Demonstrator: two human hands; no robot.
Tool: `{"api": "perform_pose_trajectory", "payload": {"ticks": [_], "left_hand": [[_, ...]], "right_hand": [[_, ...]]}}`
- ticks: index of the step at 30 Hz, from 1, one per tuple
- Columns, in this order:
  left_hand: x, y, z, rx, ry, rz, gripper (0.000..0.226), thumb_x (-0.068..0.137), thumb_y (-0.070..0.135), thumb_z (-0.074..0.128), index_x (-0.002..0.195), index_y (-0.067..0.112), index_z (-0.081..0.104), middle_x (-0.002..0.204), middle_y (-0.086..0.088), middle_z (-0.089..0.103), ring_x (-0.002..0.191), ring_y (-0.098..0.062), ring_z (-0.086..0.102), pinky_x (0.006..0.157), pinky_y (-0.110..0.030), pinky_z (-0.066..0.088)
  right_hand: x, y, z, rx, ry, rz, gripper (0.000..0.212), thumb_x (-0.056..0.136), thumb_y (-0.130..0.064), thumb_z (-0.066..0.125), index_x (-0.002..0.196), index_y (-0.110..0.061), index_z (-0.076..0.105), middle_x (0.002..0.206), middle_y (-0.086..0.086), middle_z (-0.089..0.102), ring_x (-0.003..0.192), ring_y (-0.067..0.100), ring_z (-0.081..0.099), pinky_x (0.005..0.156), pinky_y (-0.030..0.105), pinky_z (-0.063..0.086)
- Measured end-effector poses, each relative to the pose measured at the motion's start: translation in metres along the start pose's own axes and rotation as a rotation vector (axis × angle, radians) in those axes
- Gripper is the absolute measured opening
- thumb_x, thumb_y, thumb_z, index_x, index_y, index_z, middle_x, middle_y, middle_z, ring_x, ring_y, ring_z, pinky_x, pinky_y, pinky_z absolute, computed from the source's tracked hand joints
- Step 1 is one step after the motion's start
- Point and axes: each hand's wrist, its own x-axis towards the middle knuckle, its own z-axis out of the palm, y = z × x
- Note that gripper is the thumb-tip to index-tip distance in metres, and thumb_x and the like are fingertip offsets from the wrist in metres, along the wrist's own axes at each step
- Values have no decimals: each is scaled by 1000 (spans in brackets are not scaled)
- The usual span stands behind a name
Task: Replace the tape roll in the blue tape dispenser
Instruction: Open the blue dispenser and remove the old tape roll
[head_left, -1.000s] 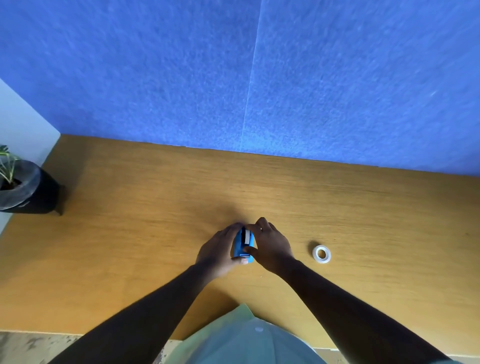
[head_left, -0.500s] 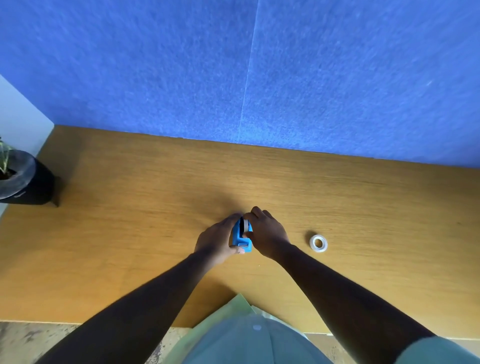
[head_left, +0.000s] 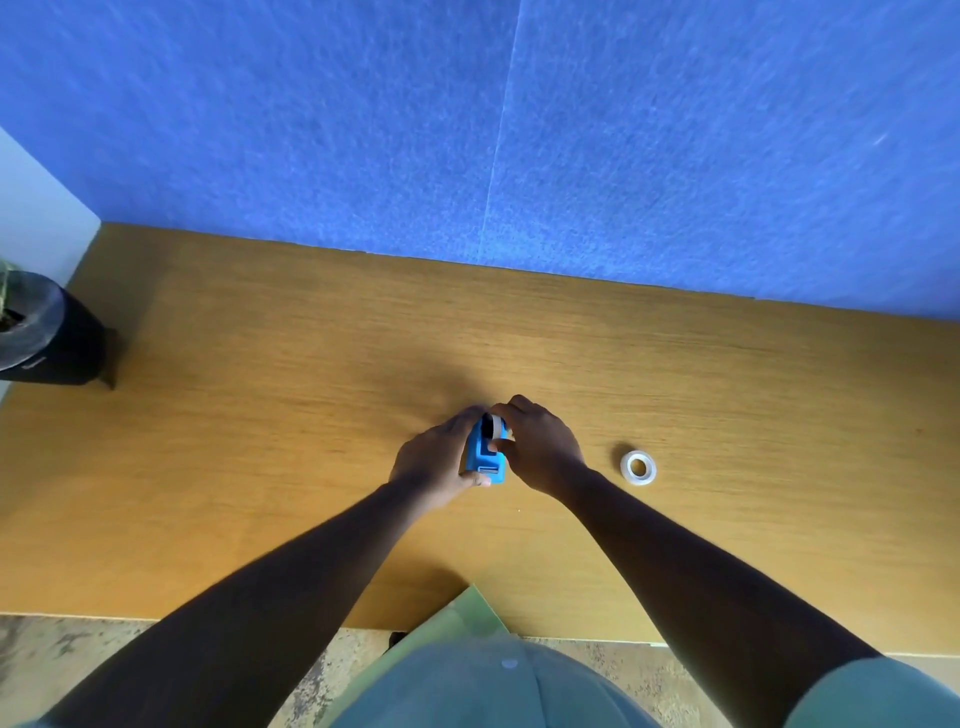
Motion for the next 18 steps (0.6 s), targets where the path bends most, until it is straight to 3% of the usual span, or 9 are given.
{"api": "perform_pose_trajectory", "payload": {"ticks": [14, 18], "left_hand": [[-6, 7, -2, -8, 3, -27, 100, 80, 43, 85, 158, 36, 23, 152, 14, 52, 125, -18, 63, 83, -31, 54], [-7, 11, 1, -44, -43, -49, 114, 80, 39, 86, 165, 28, 11, 171, 13, 23, 152, -16, 35, 104, -35, 50]], "right_hand": [[-19, 0, 9, 95, 59, 8, 48, 97, -28, 72, 142, -22, 57, 125, -4, 62, 106, 15, 66, 81, 33, 61], [-26, 3, 12, 146, 73, 31, 48, 95, -26, 75, 140, -21, 58, 124, -3, 64, 105, 15, 68, 83, 31, 60]]}}
